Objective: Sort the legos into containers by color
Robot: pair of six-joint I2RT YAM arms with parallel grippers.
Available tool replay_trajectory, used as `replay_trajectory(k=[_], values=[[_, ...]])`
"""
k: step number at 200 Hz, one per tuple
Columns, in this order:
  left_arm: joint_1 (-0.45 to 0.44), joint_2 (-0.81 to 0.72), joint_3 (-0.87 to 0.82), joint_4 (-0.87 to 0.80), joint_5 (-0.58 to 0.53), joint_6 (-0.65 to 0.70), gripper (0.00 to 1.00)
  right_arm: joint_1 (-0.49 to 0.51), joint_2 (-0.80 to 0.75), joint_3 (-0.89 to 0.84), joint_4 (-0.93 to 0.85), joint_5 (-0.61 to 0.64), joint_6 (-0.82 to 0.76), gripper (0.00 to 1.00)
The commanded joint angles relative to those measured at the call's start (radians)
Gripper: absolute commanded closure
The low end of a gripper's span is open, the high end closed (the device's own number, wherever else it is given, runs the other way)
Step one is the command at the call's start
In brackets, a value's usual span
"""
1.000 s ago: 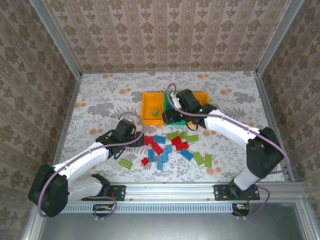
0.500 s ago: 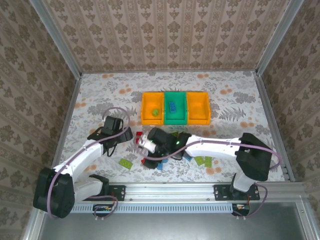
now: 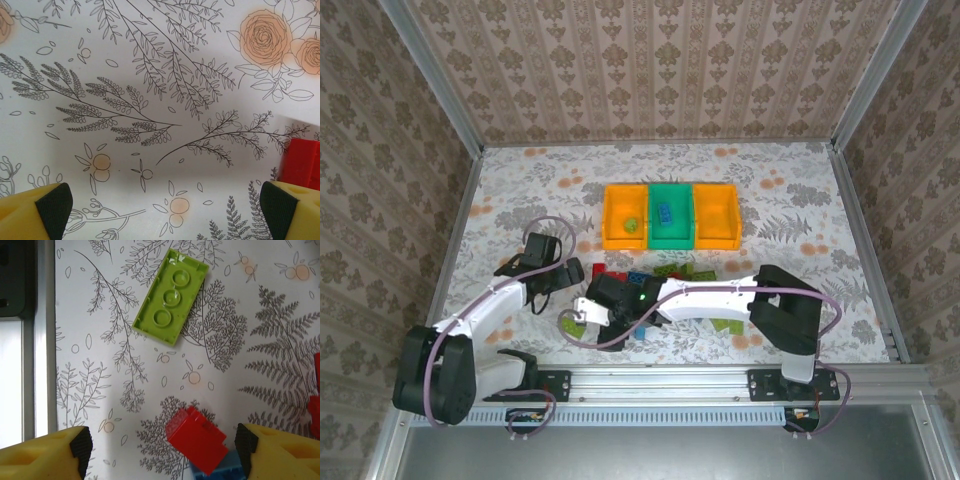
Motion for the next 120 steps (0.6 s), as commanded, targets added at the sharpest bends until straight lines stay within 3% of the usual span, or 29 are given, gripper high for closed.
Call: replay_trajectory(k=[1, 120], values=[[0.009, 0.013, -0.011, 0.005, 0.027, -0.016, 0.00, 0.000, 0.043, 0.039, -0.063, 0.016, -0.070, 0.23], [0.017, 0.011, -0.013, 0.007, 0.046, -0.016, 0.00, -0.001, 0.153, 0.104, -0.087, 0.065, -0.167, 0.38]])
